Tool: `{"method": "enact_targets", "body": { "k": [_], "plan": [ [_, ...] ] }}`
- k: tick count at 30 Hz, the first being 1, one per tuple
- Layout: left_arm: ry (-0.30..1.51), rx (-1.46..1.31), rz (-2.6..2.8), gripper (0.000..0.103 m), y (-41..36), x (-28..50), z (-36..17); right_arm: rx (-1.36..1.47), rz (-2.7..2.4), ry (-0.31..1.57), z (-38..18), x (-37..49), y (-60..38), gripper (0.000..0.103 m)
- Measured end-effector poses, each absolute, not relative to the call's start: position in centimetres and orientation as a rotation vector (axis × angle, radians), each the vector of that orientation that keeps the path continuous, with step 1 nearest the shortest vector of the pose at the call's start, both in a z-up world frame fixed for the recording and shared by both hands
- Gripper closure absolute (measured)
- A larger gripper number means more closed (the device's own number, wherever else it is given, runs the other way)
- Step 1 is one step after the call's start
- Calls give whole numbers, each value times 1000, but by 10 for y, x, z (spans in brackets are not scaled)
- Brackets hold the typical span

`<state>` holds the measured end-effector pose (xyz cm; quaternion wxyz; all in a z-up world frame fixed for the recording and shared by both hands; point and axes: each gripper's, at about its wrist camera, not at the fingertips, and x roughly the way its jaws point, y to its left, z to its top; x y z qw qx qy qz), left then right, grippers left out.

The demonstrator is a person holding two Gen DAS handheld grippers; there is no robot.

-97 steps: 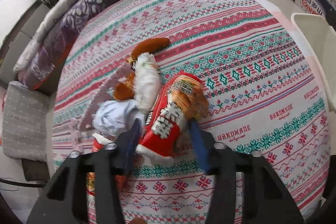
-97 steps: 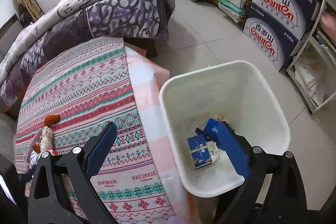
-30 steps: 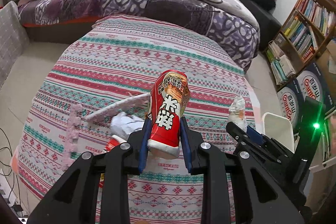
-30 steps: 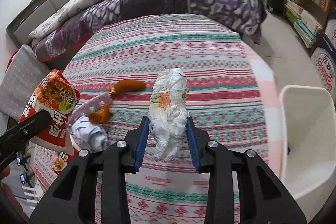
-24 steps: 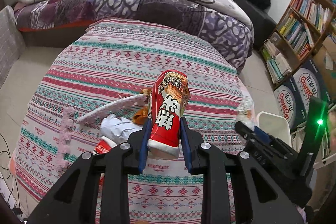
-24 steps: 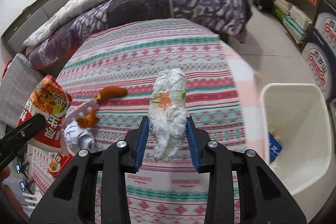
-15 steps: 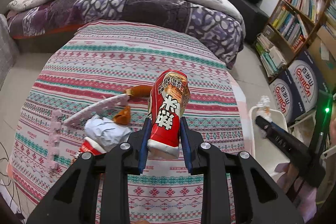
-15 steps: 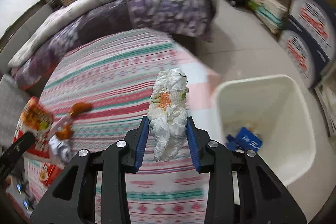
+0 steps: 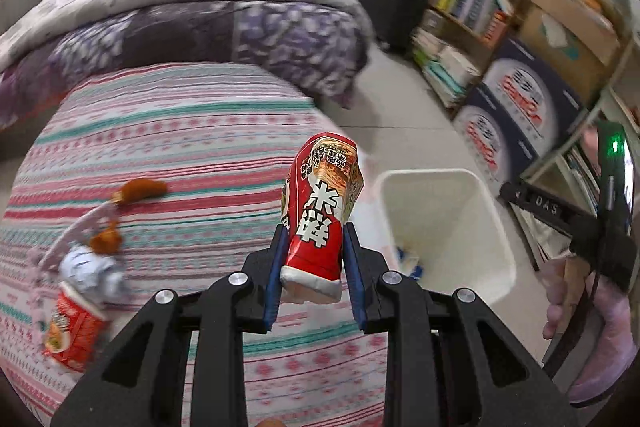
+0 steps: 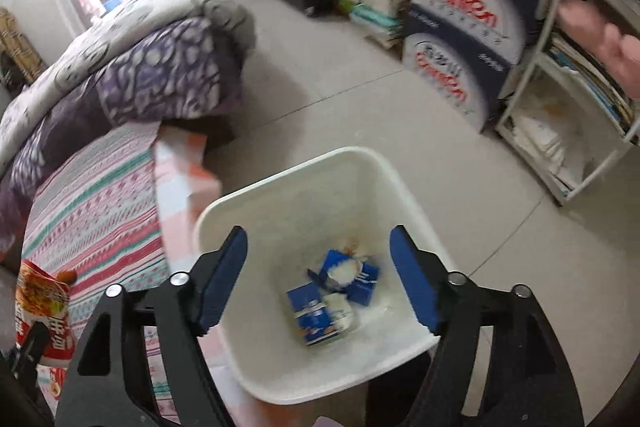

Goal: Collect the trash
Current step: 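Drop the tissue bundle into the bin with the right tool while the left tool drops the red tube, then grasp the red noodle cup on the blanket with the left tool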

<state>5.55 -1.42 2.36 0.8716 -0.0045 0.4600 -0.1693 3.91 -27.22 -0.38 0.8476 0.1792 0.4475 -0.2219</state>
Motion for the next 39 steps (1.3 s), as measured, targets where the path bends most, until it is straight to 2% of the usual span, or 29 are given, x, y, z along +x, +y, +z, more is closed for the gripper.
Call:
{"method": "enact_targets", "body": {
  "k": [10,13,15,26,30,34,39],
  "plan": [
    [992,27,-494,74,-120,56,12,576,-526,853,16,15,-329,24],
    [993,-10,-542,60,-137,59,17,602,-544,816,24,10,-336,23],
    [992,-26,-546,45,-140,60,20,592,-552,799,28,9,-335,21],
    [877,189,-392,38,-90,38,23,456,-467,811,25,21,-285,14],
    [924,201,-320,38,-61,42,5,390,-441,845,18,32,-259,13],
    [897,196,-257,38,-35,48,16,343,-410,874,11,40,-236,12],
    [962,177,-153,35,3,61,10,268,-352,922,-1,51,-200,11]
  ]
}}
